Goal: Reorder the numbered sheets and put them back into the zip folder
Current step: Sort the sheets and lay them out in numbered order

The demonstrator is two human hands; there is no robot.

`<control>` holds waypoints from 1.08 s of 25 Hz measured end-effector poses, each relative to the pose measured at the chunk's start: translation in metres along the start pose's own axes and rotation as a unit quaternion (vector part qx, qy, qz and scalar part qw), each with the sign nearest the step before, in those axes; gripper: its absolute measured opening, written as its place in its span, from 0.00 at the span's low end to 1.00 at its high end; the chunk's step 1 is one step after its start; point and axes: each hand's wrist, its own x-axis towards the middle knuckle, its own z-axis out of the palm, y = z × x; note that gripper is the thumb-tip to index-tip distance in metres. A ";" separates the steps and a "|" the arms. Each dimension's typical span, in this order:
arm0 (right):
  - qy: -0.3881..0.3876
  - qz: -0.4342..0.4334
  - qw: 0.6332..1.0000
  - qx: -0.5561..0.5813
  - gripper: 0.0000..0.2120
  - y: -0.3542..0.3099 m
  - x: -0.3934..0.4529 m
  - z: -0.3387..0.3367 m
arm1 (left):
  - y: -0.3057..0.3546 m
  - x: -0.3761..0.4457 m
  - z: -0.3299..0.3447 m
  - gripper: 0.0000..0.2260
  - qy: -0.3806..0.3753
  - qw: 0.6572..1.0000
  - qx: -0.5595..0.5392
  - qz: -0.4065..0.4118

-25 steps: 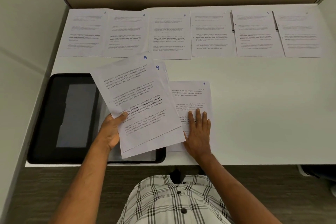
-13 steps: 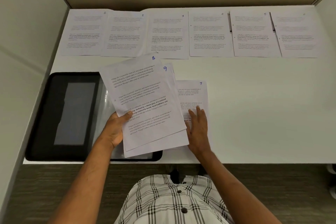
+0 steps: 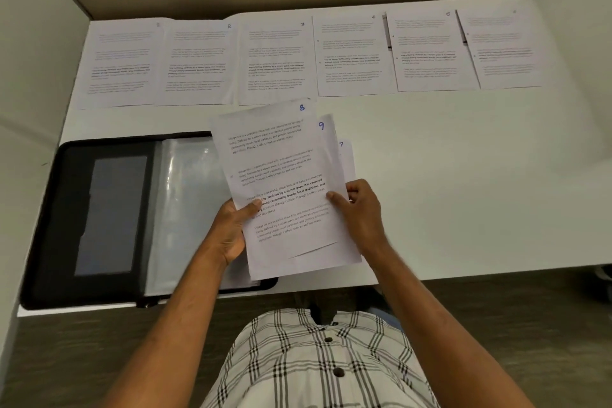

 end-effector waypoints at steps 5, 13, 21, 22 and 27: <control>0.035 -0.006 0.999 0.009 0.09 0.012 0.000 -0.021 | -0.006 0.005 0.023 0.14 -0.028 1.000 -0.010 -0.003; 0.044 0.001 0.999 0.024 0.16 0.035 0.004 -0.051 | -0.016 0.013 0.041 0.12 -0.007 1.000 0.013 -0.008; 0.134 -0.018 0.990 -0.033 0.15 0.060 0.015 -0.118 | -0.011 0.022 0.036 0.11 0.021 1.000 0.018 0.011; 0.143 -0.017 0.989 -0.043 0.15 0.065 0.017 -0.128 | -0.010 0.023 0.035 0.11 0.024 0.999 0.018 0.012; 0.167 0.011 0.981 -0.099 0.16 0.092 0.025 -0.162 | -0.008 0.026 0.027 0.11 0.041 0.999 0.026 0.012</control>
